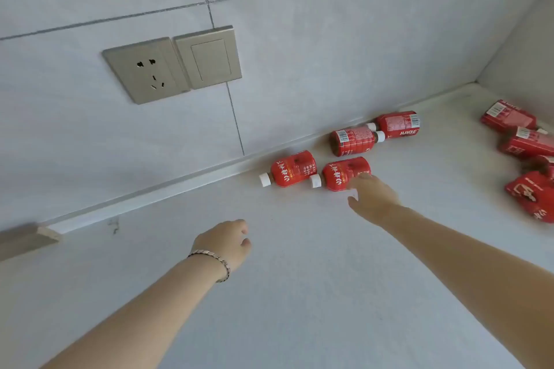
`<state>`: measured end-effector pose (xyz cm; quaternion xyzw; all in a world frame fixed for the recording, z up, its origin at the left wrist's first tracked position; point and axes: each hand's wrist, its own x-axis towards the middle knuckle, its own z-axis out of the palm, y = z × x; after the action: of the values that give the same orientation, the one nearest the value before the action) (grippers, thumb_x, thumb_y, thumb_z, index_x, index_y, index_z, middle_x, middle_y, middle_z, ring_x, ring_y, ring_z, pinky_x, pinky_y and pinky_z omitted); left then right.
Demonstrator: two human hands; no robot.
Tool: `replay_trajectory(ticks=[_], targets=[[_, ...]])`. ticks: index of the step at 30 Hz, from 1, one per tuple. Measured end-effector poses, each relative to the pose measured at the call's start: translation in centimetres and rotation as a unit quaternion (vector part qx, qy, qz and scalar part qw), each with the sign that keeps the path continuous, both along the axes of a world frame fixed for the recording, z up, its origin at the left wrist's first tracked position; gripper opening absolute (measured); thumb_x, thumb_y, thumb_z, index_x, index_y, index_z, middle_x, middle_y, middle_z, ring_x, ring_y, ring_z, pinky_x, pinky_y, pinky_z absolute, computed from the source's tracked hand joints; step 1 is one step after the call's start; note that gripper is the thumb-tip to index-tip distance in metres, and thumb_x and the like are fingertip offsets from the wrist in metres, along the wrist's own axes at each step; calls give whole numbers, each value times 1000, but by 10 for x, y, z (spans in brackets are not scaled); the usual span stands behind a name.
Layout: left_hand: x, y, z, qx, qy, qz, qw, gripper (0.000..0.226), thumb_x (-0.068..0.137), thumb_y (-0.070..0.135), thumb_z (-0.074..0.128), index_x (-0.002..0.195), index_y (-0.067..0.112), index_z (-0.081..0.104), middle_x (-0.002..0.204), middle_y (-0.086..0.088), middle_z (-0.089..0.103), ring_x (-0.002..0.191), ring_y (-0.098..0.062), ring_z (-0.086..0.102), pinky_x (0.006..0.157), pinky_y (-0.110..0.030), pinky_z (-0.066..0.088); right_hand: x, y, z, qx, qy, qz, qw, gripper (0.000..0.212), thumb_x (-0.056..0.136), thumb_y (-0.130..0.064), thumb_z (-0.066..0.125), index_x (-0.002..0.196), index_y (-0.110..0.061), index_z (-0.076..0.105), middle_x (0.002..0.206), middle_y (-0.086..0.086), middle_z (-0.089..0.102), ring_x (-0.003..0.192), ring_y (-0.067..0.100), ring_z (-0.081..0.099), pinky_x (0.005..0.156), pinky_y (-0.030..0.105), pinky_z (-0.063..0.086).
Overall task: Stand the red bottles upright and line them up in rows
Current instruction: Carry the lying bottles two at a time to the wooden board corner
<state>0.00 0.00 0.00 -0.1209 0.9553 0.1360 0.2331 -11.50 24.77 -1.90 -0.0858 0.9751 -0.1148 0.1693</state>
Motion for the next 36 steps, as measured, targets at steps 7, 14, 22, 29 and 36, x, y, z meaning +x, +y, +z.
replay_trajectory(ticks=[7,14,22,29,36], targets=[[-42,-3,-21,11,-11,46,999,34,94,26,39,128,26,46,115,5,59,107,-18,58,89,-28,44,-53,-41,-30,109,81,223,965,45,86,-28,60,127,-14,49,130,1,51,124,23,41,102,33,36],[-75,-3,-42,30,19,72,997,39,93,25,41,133,26,41,119,3,57,107,-18,59,89,-31,47,-74,-49,-46,146,133,283,938,32,88,-14,57,119,-10,50,119,5,58,110,24,51,83,32,46],[-144,10,-78,127,140,80,979,55,87,17,57,138,18,36,140,-10,40,129,-27,43,105,-39,38,-43,21,0,-149,100,13,984,33,70,-26,80,100,-14,71,89,1,56,73,19,57,61,27,46],[-140,26,-90,181,115,117,970,29,87,22,62,110,5,56,102,-14,64,97,-32,61,73,-29,39,-22,30,-7,-191,48,-34,980,36,75,-27,75,105,-11,67,94,0,52,83,17,55,69,21,47],[-64,22,-22,42,215,70,973,41,71,63,41,68,23,41,57,4,46,66,-23,47,51,-26,30,2,18,8,-61,11,-60,996,35,88,-42,56,99,-13,40,96,8,62,83,27,61,64,34,51]])
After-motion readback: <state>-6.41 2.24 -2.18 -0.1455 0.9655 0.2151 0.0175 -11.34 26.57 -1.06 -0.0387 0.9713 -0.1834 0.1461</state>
